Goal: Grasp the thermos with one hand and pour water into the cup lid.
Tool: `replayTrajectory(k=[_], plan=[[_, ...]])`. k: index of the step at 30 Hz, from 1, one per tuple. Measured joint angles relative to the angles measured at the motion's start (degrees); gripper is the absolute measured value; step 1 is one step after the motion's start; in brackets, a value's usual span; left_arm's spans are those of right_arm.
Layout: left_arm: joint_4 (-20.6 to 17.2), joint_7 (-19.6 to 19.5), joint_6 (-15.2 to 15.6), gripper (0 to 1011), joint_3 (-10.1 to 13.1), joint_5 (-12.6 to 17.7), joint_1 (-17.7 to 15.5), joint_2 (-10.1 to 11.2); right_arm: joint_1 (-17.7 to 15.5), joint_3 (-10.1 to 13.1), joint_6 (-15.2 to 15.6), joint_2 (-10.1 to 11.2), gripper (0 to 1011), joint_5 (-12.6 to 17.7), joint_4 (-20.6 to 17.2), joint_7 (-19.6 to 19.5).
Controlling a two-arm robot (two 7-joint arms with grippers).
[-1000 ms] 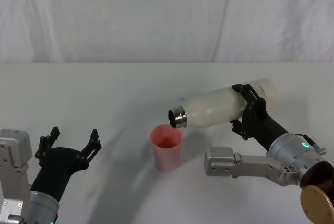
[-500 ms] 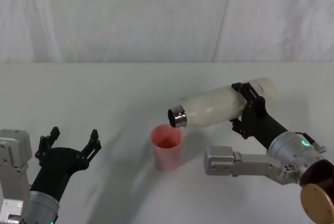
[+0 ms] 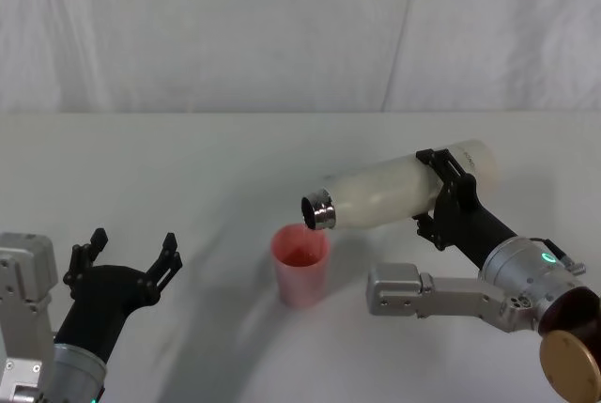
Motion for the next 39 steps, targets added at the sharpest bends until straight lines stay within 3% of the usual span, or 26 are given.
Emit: replayTrajectory(k=[39], plan=[[0.0, 0.0, 0.0, 1001, 0.0, 0.0, 0.0, 0.0, -0.4, 0.08, 0.14, 0.17, 951, -0.02, -0.43, -0.26]])
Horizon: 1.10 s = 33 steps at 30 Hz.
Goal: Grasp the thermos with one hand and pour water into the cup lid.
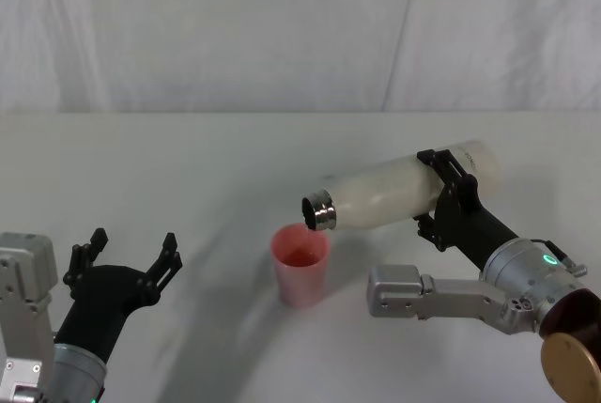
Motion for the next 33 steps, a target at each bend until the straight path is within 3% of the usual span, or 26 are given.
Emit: replayTrajectory(k=[33], plan=[[0.0, 0.0, 0.0, 1001, 0.0, 0.0, 0.0, 0.0, 0.49, -0.19, -0.23, -0.08, 951, -0.04, 0.37, 0.16]])
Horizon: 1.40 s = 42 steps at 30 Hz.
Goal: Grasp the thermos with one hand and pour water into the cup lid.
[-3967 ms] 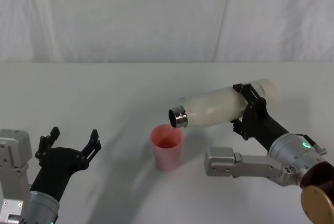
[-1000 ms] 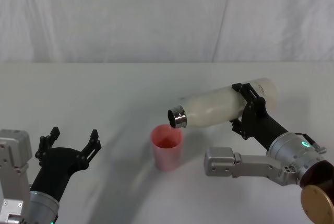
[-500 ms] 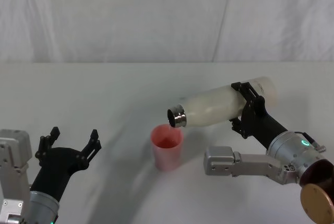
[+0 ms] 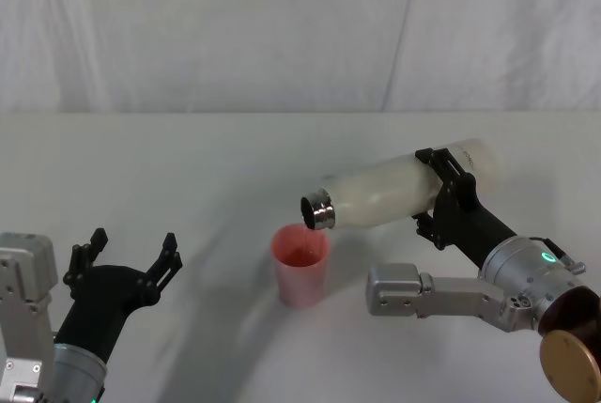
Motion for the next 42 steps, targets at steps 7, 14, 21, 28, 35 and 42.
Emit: replayTrajectory(k=[7, 14, 21, 28, 35, 42], plan=[[0.0, 0.0, 0.0, 1001, 0.0, 0.0, 0.0, 0.0, 0.18, 0.0, -0.01, -0.02, 951, 0.04, 0.03, 0.06], [0.0, 0.0, 0.0, 1001, 0.0, 0.0, 0.0, 0.0, 0.23, -0.02, -0.07, -0.01, 951, 0.08, 0.11, 0.09], [0.0, 0.0, 0.0, 1001, 0.0, 0.0, 0.0, 0.0, 0.25, -0.08, -0.13, -0.01, 951, 0.09, 0.24, 0.04], [0.0, 0.0, 0.0, 1001, 0.0, 0.0, 0.0, 0.0, 0.07, -0.04, -0.16, -0.15, 951, 0.56, 0.33, -0.01], [0.0, 0.0, 0.0, 1001, 0.0, 0.0, 0.0, 0.0, -0.04, 0.08, -0.39, -0.42, 951, 1.32, 0.44, 0.17], [0.0, 0.0, 0.0, 1001, 0.0, 0.0, 0.0, 0.0, -0.21, 0.11, -0.37, -0.35, 951, 1.27, 0.44, 0.18]])
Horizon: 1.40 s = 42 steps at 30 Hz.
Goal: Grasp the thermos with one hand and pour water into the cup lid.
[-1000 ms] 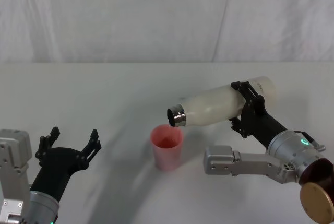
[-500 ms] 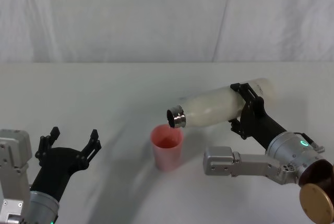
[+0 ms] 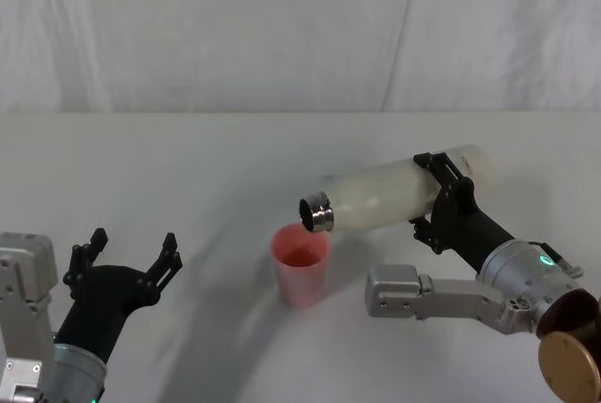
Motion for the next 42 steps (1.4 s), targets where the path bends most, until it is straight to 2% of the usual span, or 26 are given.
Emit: replayTrajectory(k=[14, 23, 29, 32, 35, 42], plan=[[0.0, 0.0, 0.0, 1001, 0.0, 0.0, 0.0, 0.0, -0.27, 0.22, -0.02, 0.12, 951, 0.14, -0.08, -0.23], [0.0, 0.0, 0.0, 1001, 0.0, 0.0, 0.0, 0.0, -0.97, 1.83, -0.81, -0.44, 951, 3.21, -0.2, -0.25], [0.0, 0.0, 0.0, 1001, 0.0, 0.0, 0.0, 0.0, -1.74, 3.47, -1.74, -1.1, 951, 6.52, -0.55, -0.28], [0.0, 0.0, 0.0, 1001, 0.0, 0.0, 0.0, 0.0, -2.3, 4.75, -2.41, -1.67, 951, 9.18, -0.74, -0.28], [0.0, 0.0, 0.0, 1001, 0.0, 0.0, 0.0, 0.0, -3.11, 6.67, -3.43, -2.63, 951, 13.35, -0.99, -0.09], [0.0, 0.0, 0.0, 1001, 0.0, 0.0, 0.0, 0.0, -4.23, 9.74, -5.0, -4.27, 951, 20.19, -1.26, 0.65]])
